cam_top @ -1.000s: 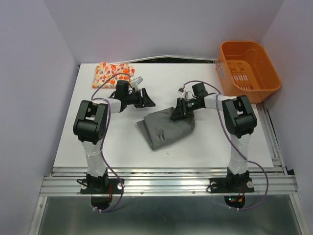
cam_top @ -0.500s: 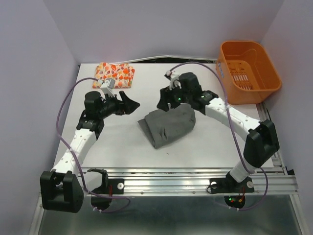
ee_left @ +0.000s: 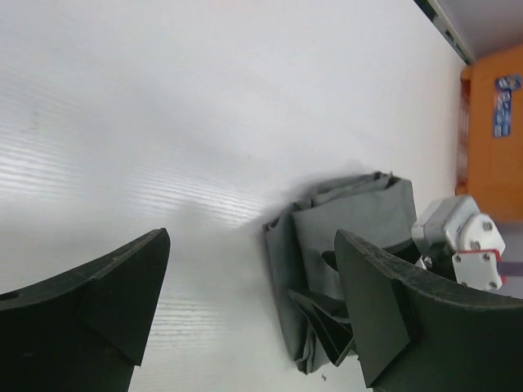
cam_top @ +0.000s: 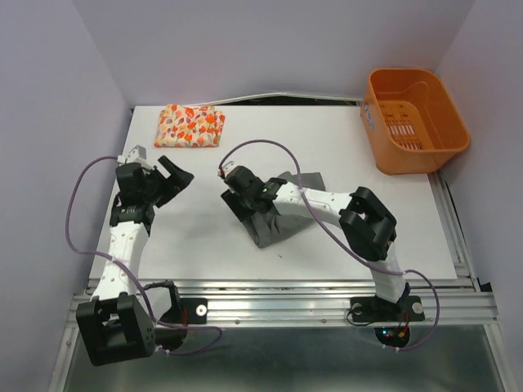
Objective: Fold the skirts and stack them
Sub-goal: Fold the skirt, then neatly place the folded skirt to the corner
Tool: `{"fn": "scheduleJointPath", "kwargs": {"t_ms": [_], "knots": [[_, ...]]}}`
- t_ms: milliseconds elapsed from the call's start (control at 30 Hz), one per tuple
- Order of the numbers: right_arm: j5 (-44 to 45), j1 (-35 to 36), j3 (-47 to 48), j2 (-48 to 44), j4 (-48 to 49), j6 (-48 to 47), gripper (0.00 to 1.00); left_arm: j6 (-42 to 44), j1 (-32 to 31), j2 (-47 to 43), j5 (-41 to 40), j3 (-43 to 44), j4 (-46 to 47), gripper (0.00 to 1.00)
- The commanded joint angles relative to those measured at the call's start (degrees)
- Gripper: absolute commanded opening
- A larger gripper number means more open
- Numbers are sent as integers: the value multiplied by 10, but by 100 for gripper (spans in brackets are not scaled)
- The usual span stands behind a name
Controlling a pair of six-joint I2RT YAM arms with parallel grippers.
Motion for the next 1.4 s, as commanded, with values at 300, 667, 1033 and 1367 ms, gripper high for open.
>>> {"fn": "scheduleJointPath", "kwargs": {"t_ms": [300,667,1033,1367], "knots": [[70,-2,61,131,6,-8,53,8,47,47,19,12,-6,94],[-65,-75,127,117,-15,73,1,38,46,80,157,-69,75,97],[-223,-135,109,41,55,169,1,-60,-67,212,226,-97,309,98],[-257,-172,142,56,77,207,1,-162,-169,315,207,-87,476,98]]}}
